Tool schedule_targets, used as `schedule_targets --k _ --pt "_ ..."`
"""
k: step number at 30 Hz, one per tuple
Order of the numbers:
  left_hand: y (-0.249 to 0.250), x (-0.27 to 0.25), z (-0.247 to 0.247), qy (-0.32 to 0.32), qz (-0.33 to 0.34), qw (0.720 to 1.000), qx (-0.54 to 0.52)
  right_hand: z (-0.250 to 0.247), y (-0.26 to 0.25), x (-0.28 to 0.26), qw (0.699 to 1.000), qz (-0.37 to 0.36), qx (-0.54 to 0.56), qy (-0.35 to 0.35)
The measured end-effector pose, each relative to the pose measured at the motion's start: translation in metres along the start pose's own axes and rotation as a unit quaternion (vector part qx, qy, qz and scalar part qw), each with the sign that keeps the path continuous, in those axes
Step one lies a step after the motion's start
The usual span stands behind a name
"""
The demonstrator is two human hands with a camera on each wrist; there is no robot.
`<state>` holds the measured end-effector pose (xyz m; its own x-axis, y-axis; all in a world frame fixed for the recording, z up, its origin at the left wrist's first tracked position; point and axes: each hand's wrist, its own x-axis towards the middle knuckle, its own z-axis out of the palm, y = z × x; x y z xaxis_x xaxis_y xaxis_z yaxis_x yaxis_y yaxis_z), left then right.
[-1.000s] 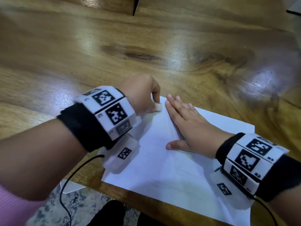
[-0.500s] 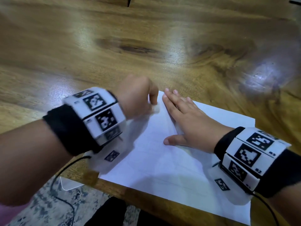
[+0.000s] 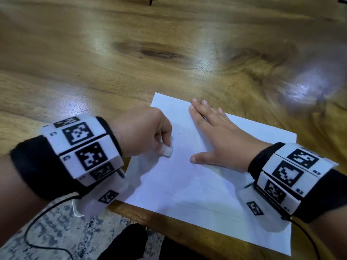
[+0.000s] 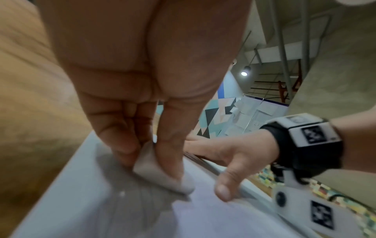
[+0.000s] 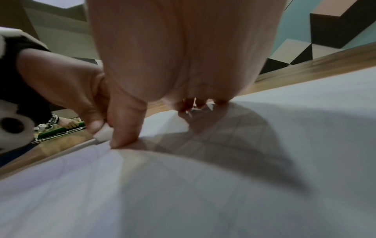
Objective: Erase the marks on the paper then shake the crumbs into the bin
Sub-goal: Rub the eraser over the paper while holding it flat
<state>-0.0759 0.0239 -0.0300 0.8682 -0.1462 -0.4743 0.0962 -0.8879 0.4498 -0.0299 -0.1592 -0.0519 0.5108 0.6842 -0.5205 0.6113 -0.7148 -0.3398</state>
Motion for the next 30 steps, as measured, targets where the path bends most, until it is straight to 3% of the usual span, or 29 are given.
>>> schedule_targets --k 4,6,10,11,15,16,21,25,30 --pt "0.01 0.019 -0.011 0.142 -0.026 0.989 -0.014 0.001 -0.001 0.0 1.0 -0.008 0.004 0.007" --pt "0.006 0.017 -0.009 0.13 -0.019 0.991 0.001 0.001 -0.001 0.0 1.0 -0.008 0.001 0.005" --pt "-0.002 -0.002 -0.006 0.002 -0.007 0.999 0.033 0.001 -0.003 0.0 1.0 -0.002 -0.005 0.006" --pt "-0.002 -0.001 -0.007 0.002 -0.009 1.0 0.029 0.001 -0.003 -0.001 1.0 -0.001 -0.005 0.008" --pt "0.0 0.02 -0.022 0.141 -0.032 0.989 -0.029 0.001 -0.004 -0.001 1.0 0.002 -0.003 0.01" --pt "0.0 0.025 -0.024 0.151 -0.037 0.987 -0.04 0.001 -0.004 0.0 1.0 0.002 -0.001 0.011" --pt "-0.004 0.01 -0.007 0.132 -0.013 0.991 0.003 0.002 -0.004 0.0 1.0 0.007 -0.002 0.018" --pt "-0.012 -0.016 0.005 0.027 -0.005 1.0 -0.014 0.002 -0.005 -0.001 1.0 0.005 -0.005 0.019" --pt "-0.004 0.014 -0.014 0.127 -0.03 0.991 -0.027 0.003 -0.006 -0.001 1.0 0.013 -0.006 0.018"
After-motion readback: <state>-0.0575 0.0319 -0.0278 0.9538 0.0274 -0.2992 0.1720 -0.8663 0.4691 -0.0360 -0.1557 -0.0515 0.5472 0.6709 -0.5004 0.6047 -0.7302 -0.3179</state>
